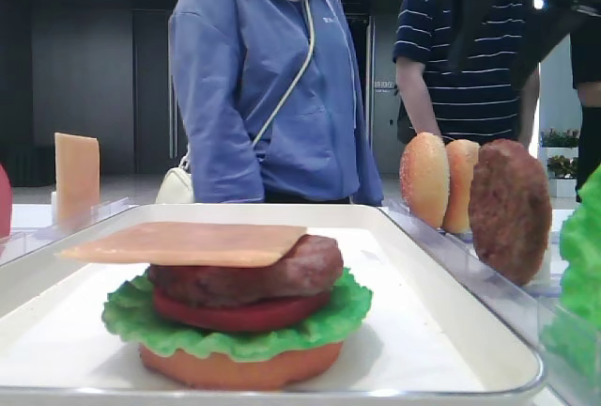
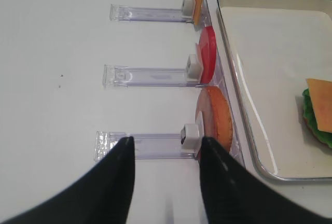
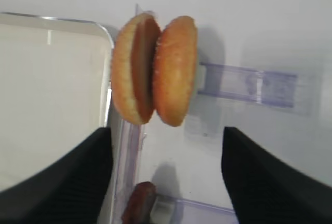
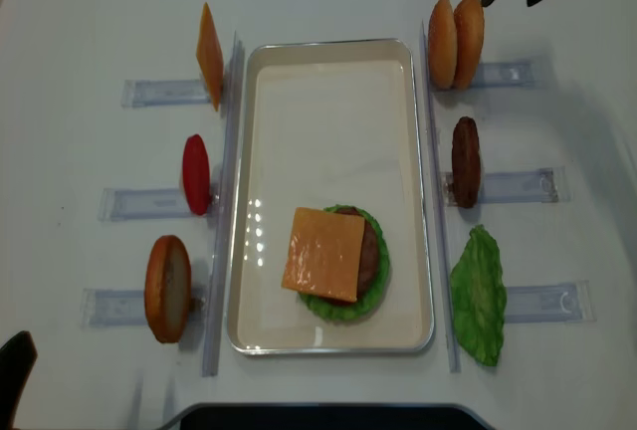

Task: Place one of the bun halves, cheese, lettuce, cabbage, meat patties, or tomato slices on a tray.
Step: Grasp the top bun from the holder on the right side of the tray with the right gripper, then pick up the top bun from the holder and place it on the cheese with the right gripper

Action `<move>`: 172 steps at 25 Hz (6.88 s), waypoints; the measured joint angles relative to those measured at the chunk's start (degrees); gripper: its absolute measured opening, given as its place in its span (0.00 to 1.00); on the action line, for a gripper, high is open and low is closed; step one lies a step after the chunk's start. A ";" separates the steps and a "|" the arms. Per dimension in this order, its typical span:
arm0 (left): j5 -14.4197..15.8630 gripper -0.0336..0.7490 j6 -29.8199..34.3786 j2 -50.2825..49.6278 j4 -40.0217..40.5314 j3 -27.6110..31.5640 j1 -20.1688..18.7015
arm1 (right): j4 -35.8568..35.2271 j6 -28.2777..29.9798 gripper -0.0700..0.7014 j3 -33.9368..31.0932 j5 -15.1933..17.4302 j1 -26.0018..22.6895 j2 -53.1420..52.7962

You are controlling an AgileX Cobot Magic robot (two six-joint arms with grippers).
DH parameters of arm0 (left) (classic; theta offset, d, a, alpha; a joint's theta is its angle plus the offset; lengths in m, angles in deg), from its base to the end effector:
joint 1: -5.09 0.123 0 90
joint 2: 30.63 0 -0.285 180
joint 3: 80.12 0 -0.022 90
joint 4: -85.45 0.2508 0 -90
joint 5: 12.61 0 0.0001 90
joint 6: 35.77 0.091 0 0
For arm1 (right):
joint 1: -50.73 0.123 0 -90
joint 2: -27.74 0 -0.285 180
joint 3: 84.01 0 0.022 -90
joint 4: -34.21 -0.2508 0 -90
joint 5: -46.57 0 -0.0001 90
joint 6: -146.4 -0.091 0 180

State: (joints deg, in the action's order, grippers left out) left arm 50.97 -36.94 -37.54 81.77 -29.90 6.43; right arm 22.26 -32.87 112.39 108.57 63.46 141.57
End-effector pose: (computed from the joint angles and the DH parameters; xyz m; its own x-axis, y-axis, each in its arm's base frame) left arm -0.0060 -0.0054 0.2655 -0.5105 -0.0609 -0.8577 0.0011 0.9974 -0.0714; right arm 0.3853 0.1041 0.2896 -0.9309 -0.1234 -0.3439 -0.2013 0.9587 0.2010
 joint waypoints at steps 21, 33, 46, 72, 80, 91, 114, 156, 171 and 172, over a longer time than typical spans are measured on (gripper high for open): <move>0.00 0.46 0.00 0.00 0.00 0.00 0.00 | 0.98 -5.89 0.69 0.00 -7.21 9.36 2.36; 0.00 0.46 0.00 0.00 0.00 0.00 0.00 | 2.16 -5.16 0.69 0.00 -8.06 7.98 4.68; 0.00 0.46 0.00 0.00 0.00 0.00 0.00 | 2.46 -4.40 0.69 0.00 -8.94 6.74 5.47; 0.00 0.46 0.00 0.00 0.00 0.00 0.00 | 1.44 -2.63 0.66 0.37 -10.51 6.80 10.51; 0.00 0.46 0.00 0.00 0.00 0.00 0.00 | 2.51 -2.34 0.41 0.39 -11.53 6.64 11.41; 0.00 0.46 0.00 0.00 0.00 0.00 0.00 | 2.29 -2.23 0.39 0.45 -11.61 6.64 11.41; 0.00 0.46 0.00 0.00 0.00 0.00 0.00 | 2.09 -2.17 0.38 0.50 -10.72 6.64 11.36; 0.00 0.46 0.00 0.00 0.00 0.00 0.00 | -22.97 6.94 0.38 -7.31 1.94 6.81 -8.98; 0.00 0.46 0.00 0.00 0.00 0.00 0.00 | -40.65 19.54 0.37 -29.42 -4.81 14.77 -23.08; 0.00 0.46 0.00 0.00 0.00 0.00 0.00 | -42.04 20.74 0.37 -30.32 -5.21 15.72 -23.13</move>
State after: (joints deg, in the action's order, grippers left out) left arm 50.97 -36.94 -37.54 81.77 -29.90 6.43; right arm -19.79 -12.13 82.07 103.37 79.18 118.45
